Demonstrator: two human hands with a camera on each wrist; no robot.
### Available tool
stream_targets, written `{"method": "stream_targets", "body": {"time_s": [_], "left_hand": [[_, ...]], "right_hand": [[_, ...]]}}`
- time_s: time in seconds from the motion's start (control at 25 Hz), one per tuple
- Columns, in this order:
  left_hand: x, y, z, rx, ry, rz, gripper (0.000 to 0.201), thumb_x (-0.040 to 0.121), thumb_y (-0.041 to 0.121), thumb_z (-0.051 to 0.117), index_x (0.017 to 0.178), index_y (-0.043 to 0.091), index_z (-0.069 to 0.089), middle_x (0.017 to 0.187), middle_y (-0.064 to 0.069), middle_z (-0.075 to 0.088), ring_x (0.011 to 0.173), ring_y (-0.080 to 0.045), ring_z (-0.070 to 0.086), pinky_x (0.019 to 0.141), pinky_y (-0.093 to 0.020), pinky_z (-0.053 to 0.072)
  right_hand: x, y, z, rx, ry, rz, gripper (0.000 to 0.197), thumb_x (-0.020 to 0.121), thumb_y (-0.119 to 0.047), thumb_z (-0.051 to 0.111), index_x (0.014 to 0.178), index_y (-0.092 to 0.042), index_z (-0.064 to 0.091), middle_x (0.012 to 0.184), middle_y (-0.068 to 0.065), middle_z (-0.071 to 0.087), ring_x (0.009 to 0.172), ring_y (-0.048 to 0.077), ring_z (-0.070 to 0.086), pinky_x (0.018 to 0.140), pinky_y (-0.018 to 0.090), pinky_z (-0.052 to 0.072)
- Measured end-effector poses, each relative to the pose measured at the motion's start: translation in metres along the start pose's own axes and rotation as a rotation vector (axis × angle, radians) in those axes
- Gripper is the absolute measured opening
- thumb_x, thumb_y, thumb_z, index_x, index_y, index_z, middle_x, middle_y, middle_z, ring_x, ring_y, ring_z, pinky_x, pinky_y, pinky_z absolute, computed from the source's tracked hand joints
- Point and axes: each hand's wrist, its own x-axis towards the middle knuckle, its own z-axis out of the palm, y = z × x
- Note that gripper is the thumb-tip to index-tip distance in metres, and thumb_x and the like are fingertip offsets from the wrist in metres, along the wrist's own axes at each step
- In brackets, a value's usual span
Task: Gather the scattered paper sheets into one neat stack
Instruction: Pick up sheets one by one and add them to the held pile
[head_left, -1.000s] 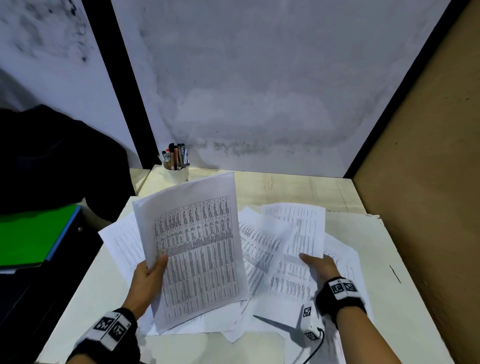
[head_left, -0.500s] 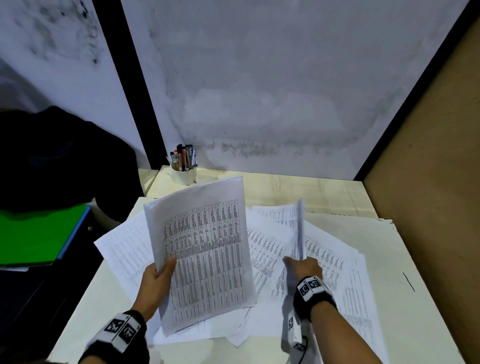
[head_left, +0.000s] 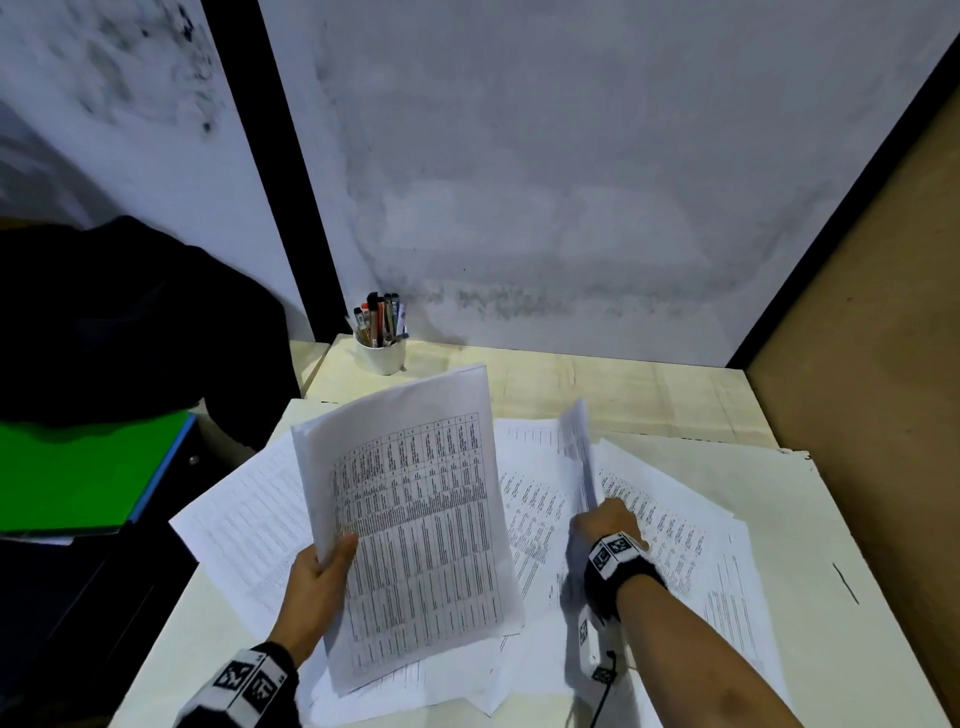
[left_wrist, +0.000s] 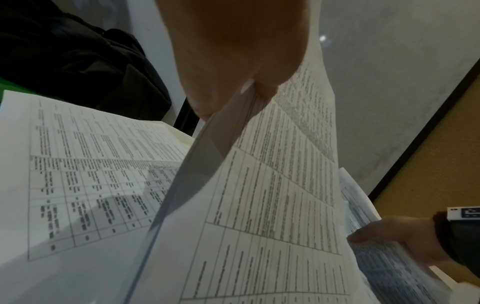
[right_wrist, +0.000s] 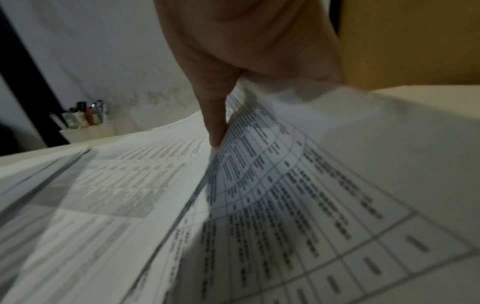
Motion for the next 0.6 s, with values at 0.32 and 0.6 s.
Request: {"method": "stream_targets", "body": {"time_s": [0.32, 0.6], "left_hand": [[0.003, -0.007, 0.005, -0.021, -0.028, -0.012, 0.028, 0.093, 0.026, 0.046, 0.091, 0.006, 0.065, 0.090, -0.018, 0.073, 0.081, -0.031, 0.070, 0.073, -0.042, 0.055], [0.013, -0.004, 0.028, -0.005, -0.056, 0.019, 0.030, 0.095, 0.023, 0.043, 0.106, 0.000, 0.059, 0.101, -0.019, 0.067, 0.090, -0.032, 0.063, 0.081, -0.040, 0.050]], "right_hand": [[-0.002, 0.044, -0.034, 0.102, 0.023, 0.047, 0.034, 0.081, -0.006, 0.061, 0.112, 0.008, 0.057, 0.107, 0.027, 0.064, 0.082, 0.033, 0.060, 0.071, 0.030, 0.048], [-0.014, 0.059, -0.113, 0.467, 0.268, -0.184, 0.036, 0.082, -0.007, 0.066, 0.112, 0.011, 0.059, 0.107, 0.026, 0.067, 0.091, 0.032, 0.065, 0.082, 0.032, 0.048]]}}
